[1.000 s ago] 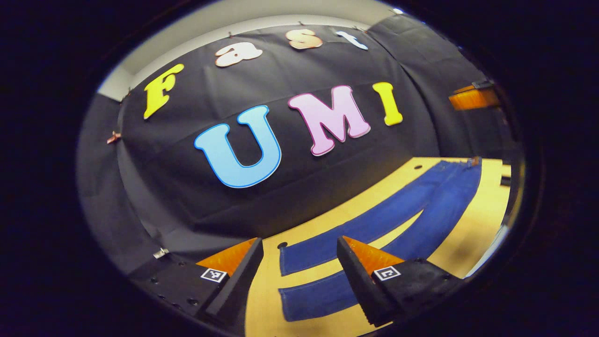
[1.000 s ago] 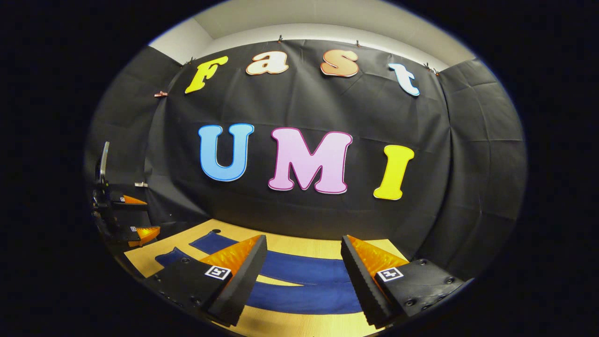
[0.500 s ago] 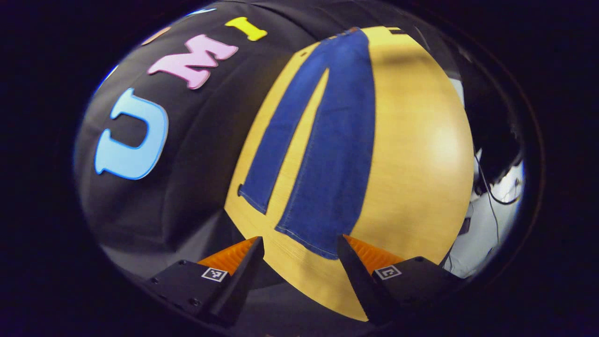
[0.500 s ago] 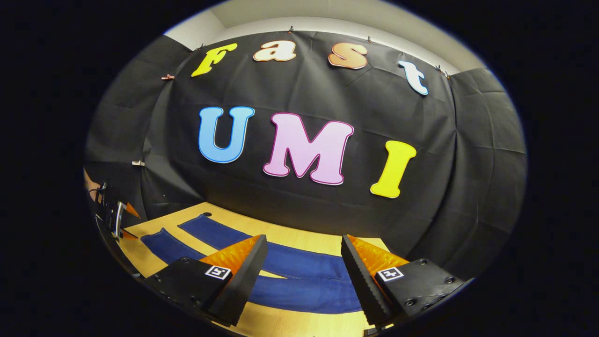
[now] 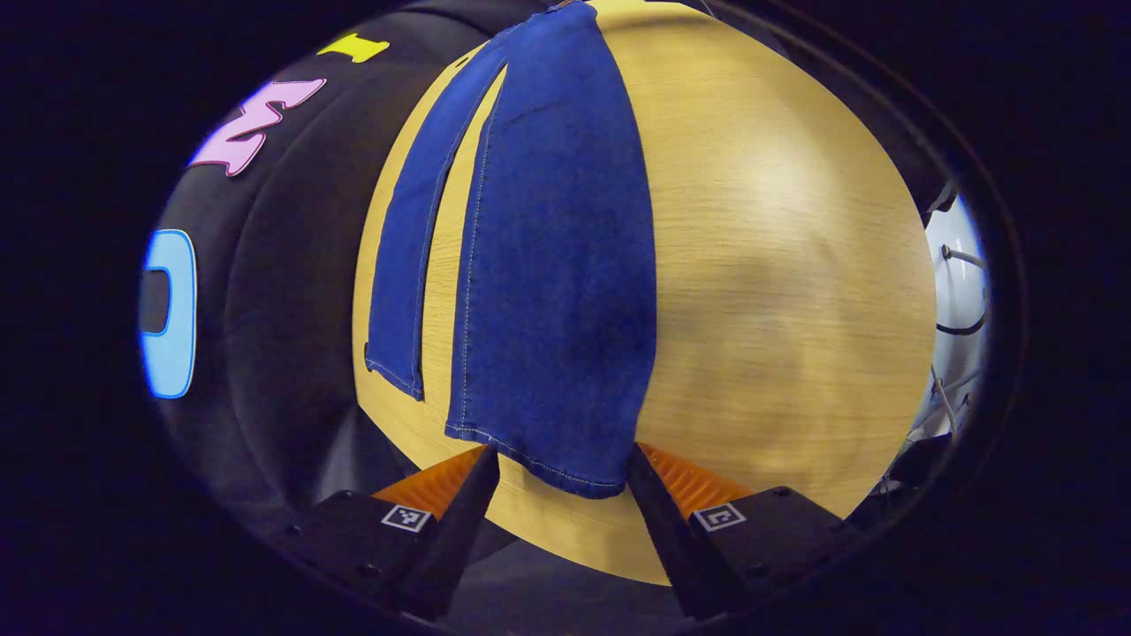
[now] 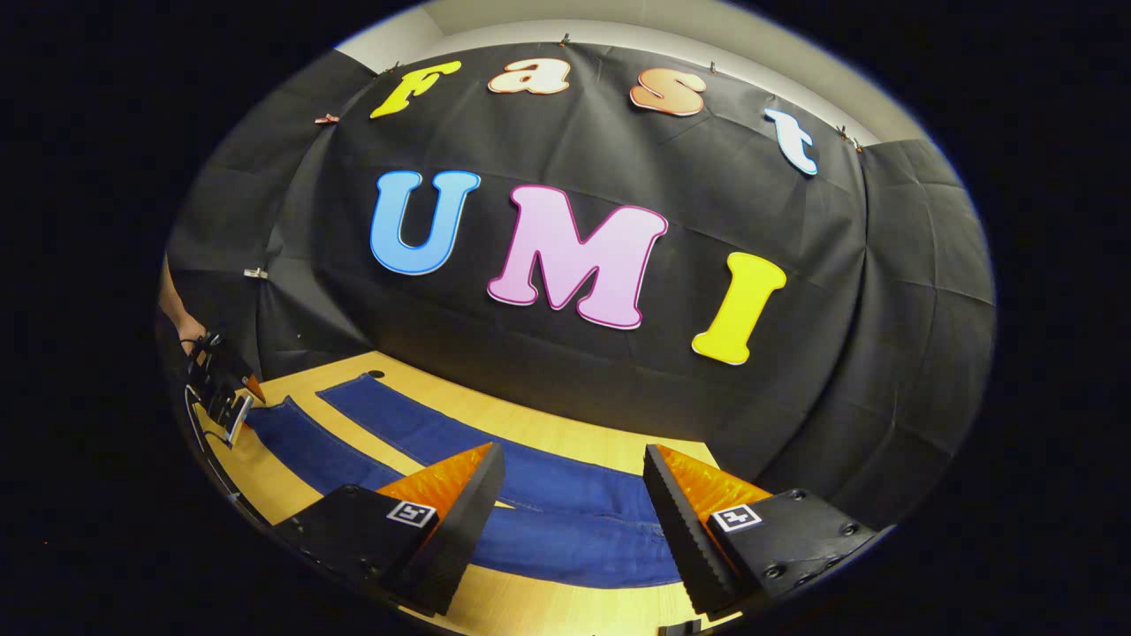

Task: Grasp the waist and the cuffs of the jeans and fold them to make the two legs overlap; first hold the waist and fold one-third of the jeans toward the cuffs, then hold the cuffs and fold the remaining one-third in the same direction to finish folding.

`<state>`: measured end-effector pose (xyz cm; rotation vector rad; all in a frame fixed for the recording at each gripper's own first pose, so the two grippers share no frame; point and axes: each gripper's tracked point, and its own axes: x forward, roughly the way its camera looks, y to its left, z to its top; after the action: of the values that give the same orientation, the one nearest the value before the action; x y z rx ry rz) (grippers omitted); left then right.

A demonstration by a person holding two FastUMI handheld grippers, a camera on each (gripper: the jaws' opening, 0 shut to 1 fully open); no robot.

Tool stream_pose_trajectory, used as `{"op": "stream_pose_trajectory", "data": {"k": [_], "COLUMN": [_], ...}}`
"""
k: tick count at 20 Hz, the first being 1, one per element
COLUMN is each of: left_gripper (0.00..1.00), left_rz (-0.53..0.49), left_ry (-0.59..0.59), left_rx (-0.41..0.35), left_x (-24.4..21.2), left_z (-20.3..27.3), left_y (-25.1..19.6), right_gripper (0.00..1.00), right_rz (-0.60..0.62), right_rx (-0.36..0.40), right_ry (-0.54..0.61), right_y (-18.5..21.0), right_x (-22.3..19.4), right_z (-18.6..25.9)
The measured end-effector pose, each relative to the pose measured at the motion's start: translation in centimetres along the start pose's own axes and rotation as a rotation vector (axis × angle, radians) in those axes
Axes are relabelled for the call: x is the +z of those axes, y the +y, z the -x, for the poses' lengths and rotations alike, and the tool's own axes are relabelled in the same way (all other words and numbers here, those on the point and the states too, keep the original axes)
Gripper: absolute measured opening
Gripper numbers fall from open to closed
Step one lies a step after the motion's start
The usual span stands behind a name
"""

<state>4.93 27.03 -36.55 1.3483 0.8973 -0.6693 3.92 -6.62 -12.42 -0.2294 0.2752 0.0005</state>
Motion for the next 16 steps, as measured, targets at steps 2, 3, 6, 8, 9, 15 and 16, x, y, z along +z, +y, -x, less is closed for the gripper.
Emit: {"op": "stream_pose_trajectory", "data": {"k": [2,3,6,8,9,15,16], "left_gripper": [0.92,0.88,0.6,0.43,0.33,0.06,0.06], "left_rz": [0.046,0.051,0.035,0.065,0.087,0.156,0.166], "left_ry": [0.006,0.006,0.026,0.034,0.035,0.046,0.047], "left_rx": [-0.044,-0.062,-0.08,-0.091,-0.093,-0.036,-0.027], "left_x": [-0.2,0.2,0.3,0.4,0.4,0.6,0.7], "left_z": [-0.7,-1.2,-2.0,-2.2,-2.0,-2.2,-2.3], "left_y": [0.1,0.3,0.1,-0.2,0.0,0.5,0.4], "right_gripper": [0.97,0.97,0.97,0.96,0.97,0.97,0.97], "right_rz": [0.006,0.016,0.081,0.167,0.211,0.423,0.449], "right_rx": [-0.009,-0.016,-0.065,-0.111,-0.13,-0.184,-0.179], "right_ry": [0.021,0.031,0.039,0.035,0.035,0.071,0.082], "right_y": [-0.9,-1.6,-4.6,-7.5,-8.8,-16.3,-17.1], "right_x": [-1.1,-1.6,-2.7,-3.4,-3.8,-6.9,-7.4], "right_z": [-0.6,-1.0,-2.3,-3.1,-3.5,-5.1,-5.3]}}
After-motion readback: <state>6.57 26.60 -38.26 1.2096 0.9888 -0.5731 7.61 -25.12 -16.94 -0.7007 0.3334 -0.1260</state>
